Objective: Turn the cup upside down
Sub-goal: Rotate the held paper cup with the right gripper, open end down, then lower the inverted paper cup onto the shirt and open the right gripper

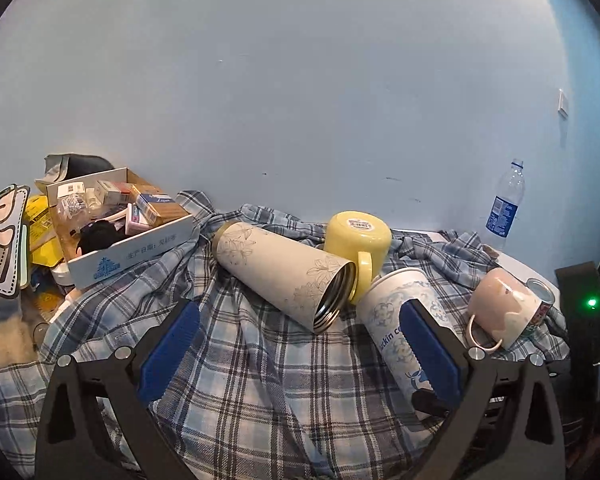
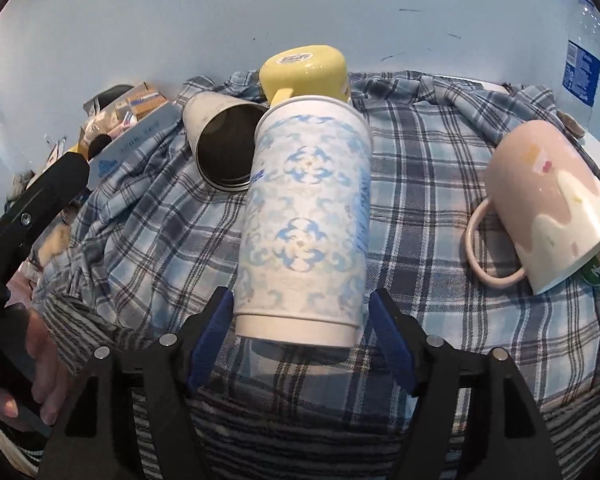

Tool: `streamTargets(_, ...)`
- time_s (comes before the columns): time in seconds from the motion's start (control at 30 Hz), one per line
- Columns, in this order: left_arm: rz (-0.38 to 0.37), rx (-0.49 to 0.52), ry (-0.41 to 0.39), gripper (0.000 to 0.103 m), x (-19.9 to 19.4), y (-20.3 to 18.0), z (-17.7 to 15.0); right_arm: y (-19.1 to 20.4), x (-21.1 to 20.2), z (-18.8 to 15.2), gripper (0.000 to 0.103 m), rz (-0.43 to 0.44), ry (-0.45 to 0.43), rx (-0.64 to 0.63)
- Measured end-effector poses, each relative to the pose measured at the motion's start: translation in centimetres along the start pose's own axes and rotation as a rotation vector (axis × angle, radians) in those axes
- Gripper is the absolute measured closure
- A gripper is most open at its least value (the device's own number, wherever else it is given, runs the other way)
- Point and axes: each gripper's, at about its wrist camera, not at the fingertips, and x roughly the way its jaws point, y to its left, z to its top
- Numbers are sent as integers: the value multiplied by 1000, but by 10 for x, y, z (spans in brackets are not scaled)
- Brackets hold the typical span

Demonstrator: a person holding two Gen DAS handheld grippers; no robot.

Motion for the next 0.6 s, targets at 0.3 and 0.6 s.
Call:
streamTargets(0.3, 6, 41, -103, 1, -21, -9, -4, 4, 0, -2, 39, -72, -14, -26)
streamTargets(0.6, 9, -6, -139, 1, -29, 1, -3, 15, -50, 10, 39, -66, -156, -101)
